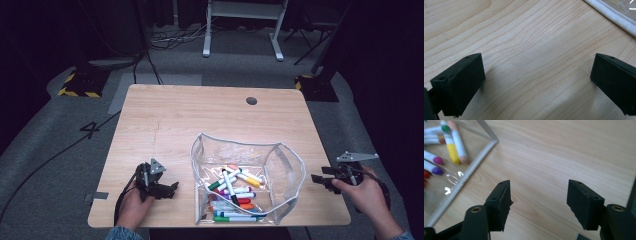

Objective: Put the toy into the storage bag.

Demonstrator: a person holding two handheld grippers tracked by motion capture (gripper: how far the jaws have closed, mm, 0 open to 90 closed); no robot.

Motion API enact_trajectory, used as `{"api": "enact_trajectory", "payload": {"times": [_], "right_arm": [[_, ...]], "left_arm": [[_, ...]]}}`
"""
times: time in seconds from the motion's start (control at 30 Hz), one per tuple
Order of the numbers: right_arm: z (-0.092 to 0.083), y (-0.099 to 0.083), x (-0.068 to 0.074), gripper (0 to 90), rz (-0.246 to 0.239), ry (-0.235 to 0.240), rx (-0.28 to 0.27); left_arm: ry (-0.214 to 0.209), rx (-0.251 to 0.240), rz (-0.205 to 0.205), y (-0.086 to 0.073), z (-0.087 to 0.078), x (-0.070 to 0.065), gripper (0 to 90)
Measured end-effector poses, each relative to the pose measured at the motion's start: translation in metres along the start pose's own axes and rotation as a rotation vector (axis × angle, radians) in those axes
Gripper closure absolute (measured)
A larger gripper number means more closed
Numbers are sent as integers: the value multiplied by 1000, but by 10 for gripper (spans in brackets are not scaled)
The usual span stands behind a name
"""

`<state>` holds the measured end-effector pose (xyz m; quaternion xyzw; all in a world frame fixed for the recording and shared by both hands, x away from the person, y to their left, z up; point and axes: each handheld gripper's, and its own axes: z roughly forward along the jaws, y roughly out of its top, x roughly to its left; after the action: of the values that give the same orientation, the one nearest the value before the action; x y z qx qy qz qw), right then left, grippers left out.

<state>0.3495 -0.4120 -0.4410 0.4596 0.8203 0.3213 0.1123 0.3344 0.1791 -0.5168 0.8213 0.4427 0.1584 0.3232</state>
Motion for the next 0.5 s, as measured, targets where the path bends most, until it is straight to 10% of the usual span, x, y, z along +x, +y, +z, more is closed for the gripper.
{"api": "enact_trajectory", "payload": {"times": [0.3,0.5], "right_arm": [[39,-32,-1,345,-36,-31,5],[55,-46,7,185,-83,-85,-146]], "left_arm": [[0,0,0,0,0,0,0],[-2,2,-7,0,0,-1,0]]}}
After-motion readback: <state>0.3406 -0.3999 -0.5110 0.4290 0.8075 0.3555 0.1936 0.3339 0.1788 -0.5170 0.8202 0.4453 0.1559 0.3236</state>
